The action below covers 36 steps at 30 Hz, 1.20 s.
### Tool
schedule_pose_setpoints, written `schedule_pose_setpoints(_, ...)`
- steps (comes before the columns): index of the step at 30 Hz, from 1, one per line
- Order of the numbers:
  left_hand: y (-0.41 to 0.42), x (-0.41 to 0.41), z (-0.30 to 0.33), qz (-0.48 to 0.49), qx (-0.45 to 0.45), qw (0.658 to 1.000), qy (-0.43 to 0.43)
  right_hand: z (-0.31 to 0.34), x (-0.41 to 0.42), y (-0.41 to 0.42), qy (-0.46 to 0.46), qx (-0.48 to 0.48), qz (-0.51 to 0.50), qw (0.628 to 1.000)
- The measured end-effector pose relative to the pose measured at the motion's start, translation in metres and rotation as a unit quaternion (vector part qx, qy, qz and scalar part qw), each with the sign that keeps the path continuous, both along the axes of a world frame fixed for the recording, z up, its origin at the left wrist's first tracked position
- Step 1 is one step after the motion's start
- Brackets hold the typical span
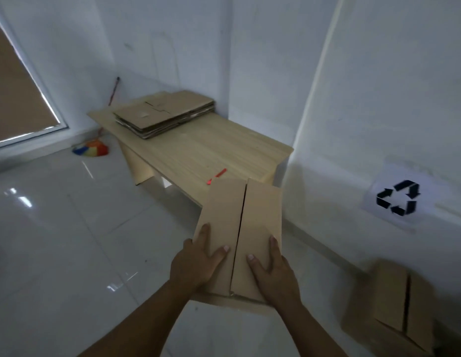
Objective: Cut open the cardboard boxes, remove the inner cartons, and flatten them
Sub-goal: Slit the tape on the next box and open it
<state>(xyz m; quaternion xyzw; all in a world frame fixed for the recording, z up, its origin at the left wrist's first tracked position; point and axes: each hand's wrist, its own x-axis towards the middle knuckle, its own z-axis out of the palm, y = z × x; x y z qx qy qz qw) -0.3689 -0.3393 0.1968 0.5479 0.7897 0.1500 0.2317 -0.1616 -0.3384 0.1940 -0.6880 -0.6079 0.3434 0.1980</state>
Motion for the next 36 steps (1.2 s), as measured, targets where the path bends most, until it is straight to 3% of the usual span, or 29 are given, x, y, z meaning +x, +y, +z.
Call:
schedule_pose_setpoints(15,0.122,-0.177,0.007,0.013,0.027,1.0,0.002,0.014,-0.176,0.128,0.019,0.031,0.014,0.999)
schedule_pose_setpoints(36,0.44,-0.287,0.031,-0.078,0.012,0.997,0.01,0.015,-0.284,0.413,0.037,0.035,-0.077,0.996)
